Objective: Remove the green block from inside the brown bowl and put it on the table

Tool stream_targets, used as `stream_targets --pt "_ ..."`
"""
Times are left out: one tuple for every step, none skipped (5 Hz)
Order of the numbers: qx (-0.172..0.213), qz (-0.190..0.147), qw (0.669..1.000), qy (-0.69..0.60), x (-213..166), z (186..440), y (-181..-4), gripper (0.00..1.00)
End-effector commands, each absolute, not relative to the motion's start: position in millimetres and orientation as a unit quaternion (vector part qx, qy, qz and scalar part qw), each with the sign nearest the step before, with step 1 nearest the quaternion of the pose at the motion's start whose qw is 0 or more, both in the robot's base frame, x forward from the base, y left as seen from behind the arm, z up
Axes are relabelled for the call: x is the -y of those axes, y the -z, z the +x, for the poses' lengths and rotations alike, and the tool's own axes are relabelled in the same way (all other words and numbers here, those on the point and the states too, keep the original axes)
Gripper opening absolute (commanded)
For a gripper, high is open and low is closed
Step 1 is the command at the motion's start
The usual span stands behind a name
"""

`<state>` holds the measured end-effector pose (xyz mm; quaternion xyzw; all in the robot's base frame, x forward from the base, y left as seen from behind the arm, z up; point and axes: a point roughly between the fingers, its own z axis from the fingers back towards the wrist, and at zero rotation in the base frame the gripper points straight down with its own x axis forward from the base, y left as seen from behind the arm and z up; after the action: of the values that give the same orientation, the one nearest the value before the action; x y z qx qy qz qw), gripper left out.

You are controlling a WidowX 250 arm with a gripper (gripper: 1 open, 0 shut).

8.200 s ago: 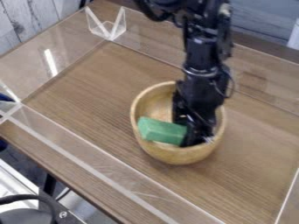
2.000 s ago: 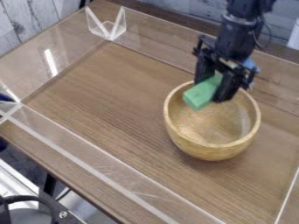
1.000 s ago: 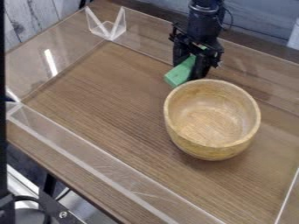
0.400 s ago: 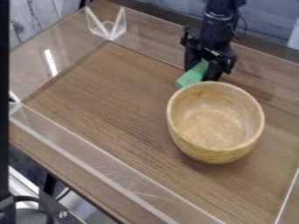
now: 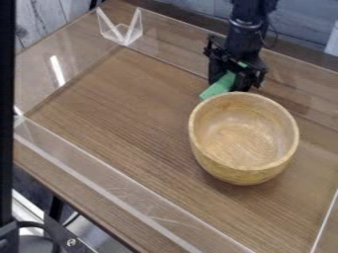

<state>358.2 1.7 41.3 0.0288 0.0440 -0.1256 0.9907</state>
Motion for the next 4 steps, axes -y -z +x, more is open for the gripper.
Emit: stream_targets --pt "-0.011 0.039 0.994 0.104 -10.6 370.0 -56.8 0.00" --pt "0.006 0.040 0.996 0.081 -13.0 372.0 -57.7 0.00" --pt "0.023 0.041 0.997 0.060 -14.8 373.3 -59.3 0.00" --pt "0.042 0.042 0.998 0.037 -17.8 373.9 -63.3 0.00"
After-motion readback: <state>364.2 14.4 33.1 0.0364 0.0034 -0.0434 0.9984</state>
